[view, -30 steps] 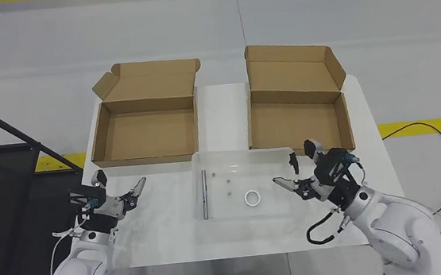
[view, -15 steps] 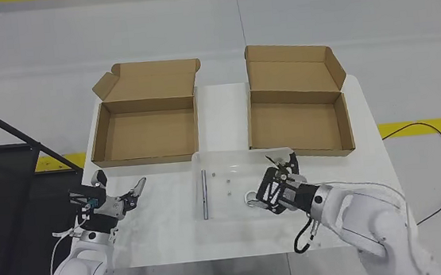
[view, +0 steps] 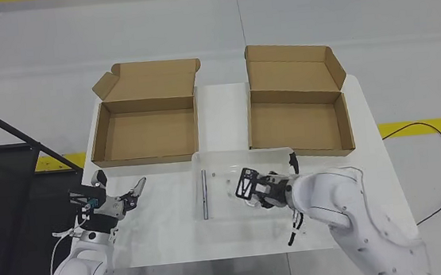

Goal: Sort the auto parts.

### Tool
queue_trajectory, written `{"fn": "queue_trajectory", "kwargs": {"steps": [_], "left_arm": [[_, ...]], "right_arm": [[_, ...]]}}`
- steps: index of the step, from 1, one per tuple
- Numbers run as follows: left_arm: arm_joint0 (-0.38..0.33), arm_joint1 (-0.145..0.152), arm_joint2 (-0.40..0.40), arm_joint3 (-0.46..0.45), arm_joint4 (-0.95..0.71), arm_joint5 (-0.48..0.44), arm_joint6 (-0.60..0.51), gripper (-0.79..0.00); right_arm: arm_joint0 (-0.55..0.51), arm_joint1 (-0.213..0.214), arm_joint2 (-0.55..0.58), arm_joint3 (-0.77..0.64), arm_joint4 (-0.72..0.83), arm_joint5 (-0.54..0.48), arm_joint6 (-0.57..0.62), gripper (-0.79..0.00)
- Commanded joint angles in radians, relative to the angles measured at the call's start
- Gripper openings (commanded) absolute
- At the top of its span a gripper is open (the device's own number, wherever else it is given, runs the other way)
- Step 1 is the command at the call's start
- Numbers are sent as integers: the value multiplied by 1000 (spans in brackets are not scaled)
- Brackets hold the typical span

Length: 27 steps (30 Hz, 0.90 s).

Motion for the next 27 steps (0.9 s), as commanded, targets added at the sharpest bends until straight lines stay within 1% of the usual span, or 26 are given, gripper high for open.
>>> {"fn": "queue_trajectory", "kwargs": {"steps": [1,6,12,15,17,27], "left_arm": [[0,0,0,0,0,0,0,0],[0,0,0,0,0,0,0,0],[0,0,0,0,0,0,0,0],[0,0,0,0,0,0,0,0],[0,0,0,0,0,0,0,0],[0,0,0,0,0,0,0,0]], "right_arm": [[25,-3,-21,25,8,2,37,-471],[70,-12,-66,73,31,22,69,-480],[119,-22,-108,143,67,50,100,-536],[135,-26,-123,163,76,54,100,-560],[141,-27,-129,174,80,54,96,-560],[166,-31,-158,230,85,55,83,-616]]}}
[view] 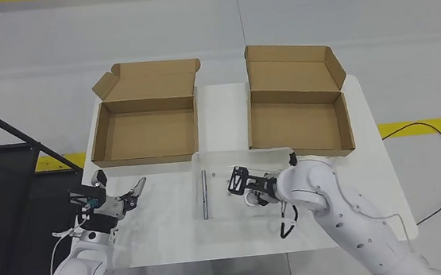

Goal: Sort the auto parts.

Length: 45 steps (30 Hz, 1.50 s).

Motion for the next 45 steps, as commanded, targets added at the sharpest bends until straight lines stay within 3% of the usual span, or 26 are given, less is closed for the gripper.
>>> {"fn": "queue_trajectory", "kwargs": {"steps": [1,6,8,9,17,29,41,45], "left_arm": [[0,0,0,0,0,0,0,0],[0,0,0,0,0,0,0,0],[0,0,0,0,0,0,0,0],[0,0,0,0,0,0,0,0],[0,0,0,0,0,0,0,0],[0,0,0,0,0,0,0,0],[0,0,0,0,0,0,0,0],[0,0,0,0,0,0,0,0]], "right_arm": [[6,-1,-6,12,5,-1,-1,-613],[20,-4,-23,37,16,-4,-3,-640],[29,-6,-32,47,13,-2,1,-763],[32,-7,-37,49,10,1,0,-785],[40,-1,-1,-40,-19,44,-26,-785],[21,38,180,-235,72,-90,-153,-785],[18,38,181,-231,73,-84,-158,-785],[46,29,181,-137,99,38,-201,-785]]}}
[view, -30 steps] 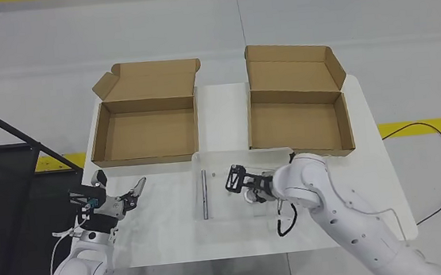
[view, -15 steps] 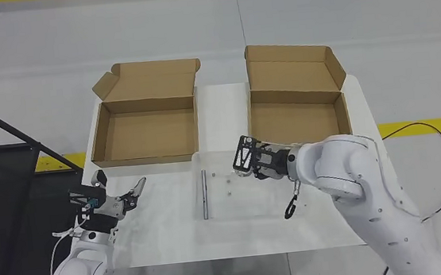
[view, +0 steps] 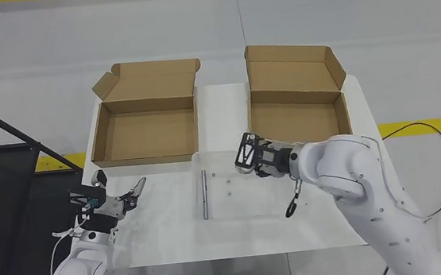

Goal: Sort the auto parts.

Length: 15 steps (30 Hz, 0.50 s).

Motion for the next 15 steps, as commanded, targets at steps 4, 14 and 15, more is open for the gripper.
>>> {"fn": "queue_trajectory", "kwargs": {"steps": [4,14,15], "left_arm": [[0,0,0,0,0,0,0,0],[0,0,0,0,0,0,0,0],[0,0,0,0,0,0,0,0]], "right_arm": [[121,-29,-37,190,30,243,-15,-785],[363,-119,-233,632,-102,550,-47,-785],[378,-127,-240,670,-98,572,-59,-785]]}}
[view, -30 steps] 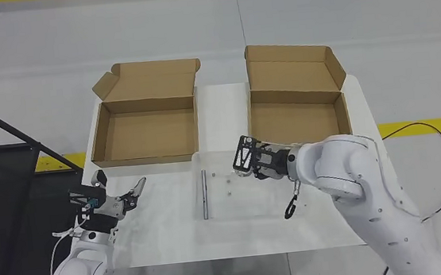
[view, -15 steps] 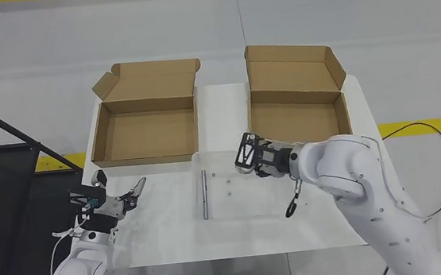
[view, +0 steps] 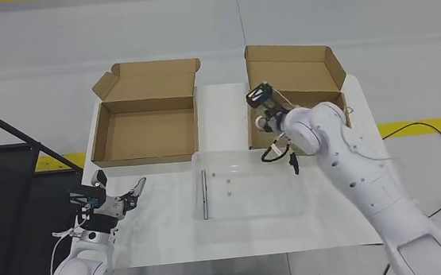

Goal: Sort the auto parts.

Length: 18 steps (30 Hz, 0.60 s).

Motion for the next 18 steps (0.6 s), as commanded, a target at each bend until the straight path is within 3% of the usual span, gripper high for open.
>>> {"fn": "queue_trajectory", "kwargs": {"steps": [1,7,18], "left_arm": [[0,0,0,0,0,0,0,0],[0,0,0,0,0,0,0,0],[0,0,0,0,0,0,0,0]], "right_arm": [[38,-20,-24,96,-10,62,-14,-785],[108,-63,-65,276,9,83,-51,-785],[211,-112,-101,452,34,-23,1,-785]]}}
